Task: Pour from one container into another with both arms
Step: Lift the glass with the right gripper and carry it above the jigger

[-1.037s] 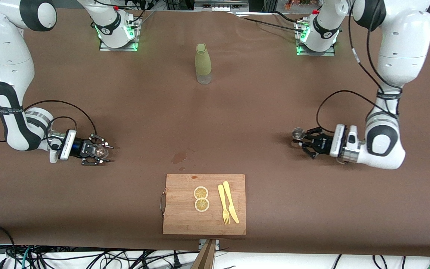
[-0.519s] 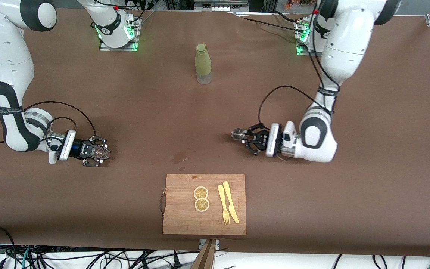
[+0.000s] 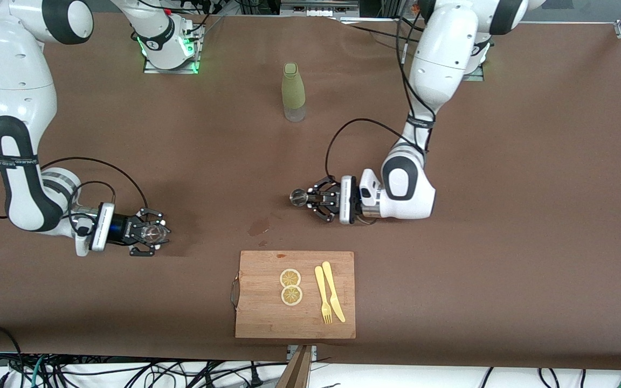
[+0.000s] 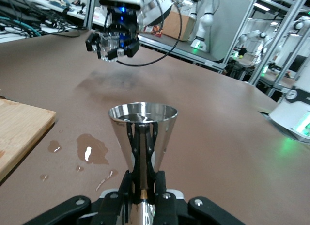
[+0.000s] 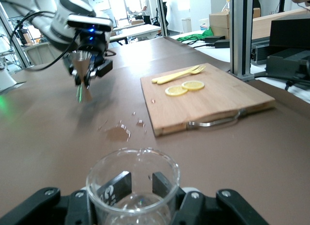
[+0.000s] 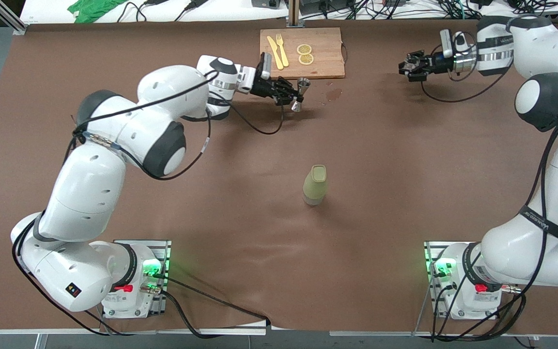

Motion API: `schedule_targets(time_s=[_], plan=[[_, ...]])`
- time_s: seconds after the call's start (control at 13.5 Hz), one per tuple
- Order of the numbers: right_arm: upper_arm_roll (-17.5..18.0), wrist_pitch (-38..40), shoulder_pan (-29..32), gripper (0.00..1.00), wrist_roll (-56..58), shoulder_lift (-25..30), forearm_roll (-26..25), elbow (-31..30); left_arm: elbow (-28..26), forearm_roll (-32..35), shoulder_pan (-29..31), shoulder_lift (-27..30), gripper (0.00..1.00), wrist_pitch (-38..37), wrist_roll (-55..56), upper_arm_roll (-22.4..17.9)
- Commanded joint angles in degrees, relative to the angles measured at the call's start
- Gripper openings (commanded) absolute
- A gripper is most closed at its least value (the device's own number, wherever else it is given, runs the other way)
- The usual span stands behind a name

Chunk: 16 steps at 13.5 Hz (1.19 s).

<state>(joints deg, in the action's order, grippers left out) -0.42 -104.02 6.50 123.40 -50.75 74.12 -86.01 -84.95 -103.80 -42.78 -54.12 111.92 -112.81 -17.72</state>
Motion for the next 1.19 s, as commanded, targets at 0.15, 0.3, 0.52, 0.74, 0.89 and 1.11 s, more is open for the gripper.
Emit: schedule_targets(time_s=[0.15, 0.3, 0.52, 0.74, 0.89, 1.11], plan=[[2.9, -8.6, -3.8, 0.30, -9.8, -0.4, 0.2, 4.4, 8.7, -3.3, -4.8, -4.6, 0.00, 7.0, 9.6, -3.1], [4.7, -12.6, -5.0, 0.30, -13.3, -0.4, 0.1, 4.8, 10.7, -4.6, -7.3, -6.7, 0.00, 7.8, 10.4, -6.1], [7.4, -17.3, -6.3, 0.30, -17.6, -0.4, -3.7, 5.6, 13.5, -6.9, -9.2, -8.2, 0.00, 11.9, 11.4, -6.9], [11.0, -23.8, -6.7, 0.30, -17.8, -0.4, -4.2, 5.6, 16.1, -7.1, -9.7, -9.2, 0.00, 13.0, 14.7, -7.3], [12.1, -25.7, -7.1, 0.30, -17.9, -0.4, -5.2, 5.6, 16.9, -7.8, -10.1, -9.3, 0.00, 13.5, 15.3, -7.3], [13.7, -25.5, -7.3, 0.30, -17.8, -0.4, -5.5, 5.4, 17.8, -7.9, -10.2, -9.3, 0.00, 14.1, 17.2, -7.6]])
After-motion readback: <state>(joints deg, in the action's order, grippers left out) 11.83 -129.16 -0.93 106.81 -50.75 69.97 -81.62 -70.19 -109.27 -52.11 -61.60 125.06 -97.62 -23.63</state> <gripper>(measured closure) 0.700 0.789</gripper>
